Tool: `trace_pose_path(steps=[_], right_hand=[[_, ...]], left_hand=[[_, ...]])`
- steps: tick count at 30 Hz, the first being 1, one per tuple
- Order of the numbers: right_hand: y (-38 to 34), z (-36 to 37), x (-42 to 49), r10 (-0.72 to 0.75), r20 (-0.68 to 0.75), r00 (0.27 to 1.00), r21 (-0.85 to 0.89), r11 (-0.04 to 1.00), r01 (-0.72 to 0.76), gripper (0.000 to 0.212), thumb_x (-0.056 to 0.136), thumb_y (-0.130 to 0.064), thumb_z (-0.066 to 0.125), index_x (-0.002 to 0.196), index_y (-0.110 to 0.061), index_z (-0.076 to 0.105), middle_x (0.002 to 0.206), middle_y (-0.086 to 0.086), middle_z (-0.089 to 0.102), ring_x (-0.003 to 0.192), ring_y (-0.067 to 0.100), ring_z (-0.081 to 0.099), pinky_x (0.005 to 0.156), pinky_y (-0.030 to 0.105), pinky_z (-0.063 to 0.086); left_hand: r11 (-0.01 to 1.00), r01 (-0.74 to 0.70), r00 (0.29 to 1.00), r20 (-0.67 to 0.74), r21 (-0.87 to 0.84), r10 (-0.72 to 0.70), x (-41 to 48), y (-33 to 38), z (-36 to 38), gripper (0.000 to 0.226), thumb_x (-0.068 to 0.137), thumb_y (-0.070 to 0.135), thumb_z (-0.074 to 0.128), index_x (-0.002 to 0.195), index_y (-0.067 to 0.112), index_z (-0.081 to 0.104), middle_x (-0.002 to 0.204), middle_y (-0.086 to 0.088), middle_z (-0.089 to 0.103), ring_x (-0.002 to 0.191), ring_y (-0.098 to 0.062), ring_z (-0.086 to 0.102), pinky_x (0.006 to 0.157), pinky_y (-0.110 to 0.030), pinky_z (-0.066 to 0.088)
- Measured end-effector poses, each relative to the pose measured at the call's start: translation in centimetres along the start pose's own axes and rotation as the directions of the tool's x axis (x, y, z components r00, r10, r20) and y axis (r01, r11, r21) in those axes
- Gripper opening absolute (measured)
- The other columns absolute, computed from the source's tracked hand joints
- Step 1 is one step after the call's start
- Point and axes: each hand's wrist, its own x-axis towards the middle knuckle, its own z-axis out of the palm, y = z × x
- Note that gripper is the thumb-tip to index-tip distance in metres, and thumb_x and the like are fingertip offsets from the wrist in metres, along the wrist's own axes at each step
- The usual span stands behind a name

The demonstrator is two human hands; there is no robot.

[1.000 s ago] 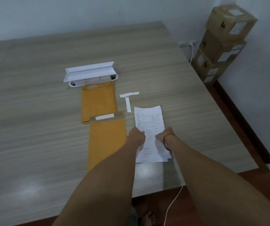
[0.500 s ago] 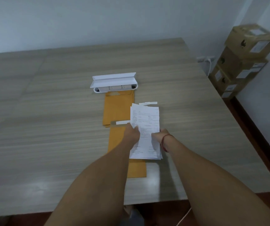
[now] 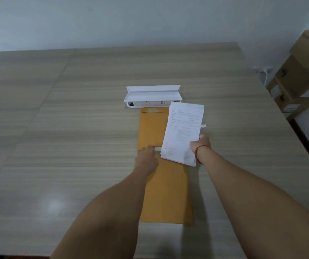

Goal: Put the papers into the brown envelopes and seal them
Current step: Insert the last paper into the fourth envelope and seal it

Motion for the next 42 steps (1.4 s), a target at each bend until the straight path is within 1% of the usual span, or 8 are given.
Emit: trace_pose_path(steps=[4, 8, 19, 24, 27, 31, 36, 42], right_hand=[[-1.0, 1.3, 1.2, -0.004, -0.056, 0.998, 0.020, 1.000, 0.005, 0.026, 0.093, -0.001, 0.043, 0.117, -0.002, 0.055, 0.119, 0.013, 0.062, 0.105, 0.030, 0.061, 0.083, 0.032, 0.049], [-1.7, 2.6, 2.1, 0.015, -0.108, 0.994, 0.090, 0.996, -0.006, 0.026, 0.095, -0.001, 0.041, 0.117, -0.002, 0.054, 0.123, 0.012, 0.061, 0.108, 0.029, 0.061, 0.079, 0.026, 0.044], [-2.1, 3.9, 2.4, 0.021, -0.028, 0.999, 0.200, 0.980, -0.015, 0.030, 0.094, -0.001, 0.045, 0.121, -0.003, 0.056, 0.126, 0.011, 0.062, 0.113, 0.028, 0.060, 0.085, 0.025, 0.045], [-1.6, 4.4, 1.8, 0.006, 0.022, 1.000, 0.192, 0.981, -0.010, 0.032, 0.094, -0.002, 0.047, 0.124, -0.004, 0.057, 0.129, 0.009, 0.061, 0.117, 0.027, 0.059, 0.089, 0.027, 0.046], [-1.3, 4.6, 1.4, -0.001, 0.021, 1.000, 0.199, 0.980, -0.004, 0.031, 0.095, -0.003, 0.047, 0.124, -0.005, 0.057, 0.130, 0.010, 0.061, 0.118, 0.027, 0.058, 0.093, 0.030, 0.047], [-1.2, 4.5, 1.2, 0.000, 0.019, 1.000, 0.205, 0.979, -0.004, 0.030, 0.096, -0.004, 0.047, 0.125, -0.005, 0.055, 0.131, 0.009, 0.059, 0.120, 0.027, 0.057, 0.091, 0.030, 0.047], [-1.2, 3.9, 1.4, 0.011, -0.001, 1.000, 0.211, 0.977, -0.011, 0.030, 0.095, -0.004, 0.048, 0.124, -0.004, 0.056, 0.129, 0.011, 0.061, 0.117, 0.028, 0.058, 0.091, 0.031, 0.047], [-1.2, 2.9, 1.5, 0.024, -0.007, 1.000, 0.233, 0.972, -0.021, 0.028, 0.096, -0.004, 0.048, 0.123, -0.003, 0.057, 0.128, 0.012, 0.061, 0.116, 0.028, 0.059, 0.091, 0.033, 0.048]], left_hand=[[0.971, -0.164, 0.986, 0.062, 0.175, 0.155, 1.3, -0.3, 0.3, 0.046, 0.081, 0.031, 0.070, 0.121, 0.017, 0.055, 0.131, -0.002, 0.047, 0.124, -0.023, 0.043, 0.103, -0.036, 0.039], [0.943, -0.238, 0.971, 0.093, 0.234, 0.221, 2.3, -0.1, 0.3, 0.055, 0.073, 0.042, 0.078, 0.119, 0.021, 0.056, 0.129, 0.001, 0.048, 0.123, -0.020, 0.044, 0.103, -0.036, 0.038], [0.945, -0.232, 0.967, 0.163, 0.231, 0.198, 3.0, 0.7, -0.3, 0.045, 0.065, 0.037, 0.084, 0.100, 0.021, 0.060, 0.117, 0.001, 0.052, 0.113, -0.018, 0.045, 0.097, -0.033, 0.039], [0.966, -0.228, 0.959, 0.200, 0.125, 0.200, 2.6, 0.8, -0.1, 0.048, 0.064, 0.031, 0.086, 0.098, 0.024, 0.053, 0.111, -0.001, 0.057, 0.094, -0.016, 0.049, 0.072, -0.026, 0.042], [0.971, -0.222, 0.957, 0.211, 0.091, 0.199, 2.5, 0.6, 0.1, 0.052, 0.067, 0.028, 0.086, 0.110, 0.023, 0.056, 0.110, -0.001, 0.058, 0.088, -0.014, 0.050, 0.070, -0.026, 0.041], [0.971, -0.223, 0.957, 0.210, 0.088, 0.201, 2.9, 0.7, 0.1, 0.050, 0.067, 0.023, 0.086, 0.110, 0.019, 0.062, 0.115, -0.001, 0.056, 0.099, -0.016, 0.050, 0.077, -0.026, 0.045], [0.961, -0.226, 0.951, 0.250, 0.160, 0.182, 3.1, 0.9, 0.1, 0.051, 0.065, 0.028, 0.087, 0.109, 0.022, 0.060, 0.121, -0.002, 0.048, 0.117, -0.020, 0.038, 0.084, -0.027, 0.038], [0.958, -0.212, 0.952, 0.262, 0.192, 0.158, 3.2, 1.2, 0.3, 0.051, 0.067, 0.026, 0.086, 0.110, 0.022, 0.058, 0.124, -0.005, 0.045, 0.122, -0.023, 0.037, 0.090, -0.031, 0.037]])
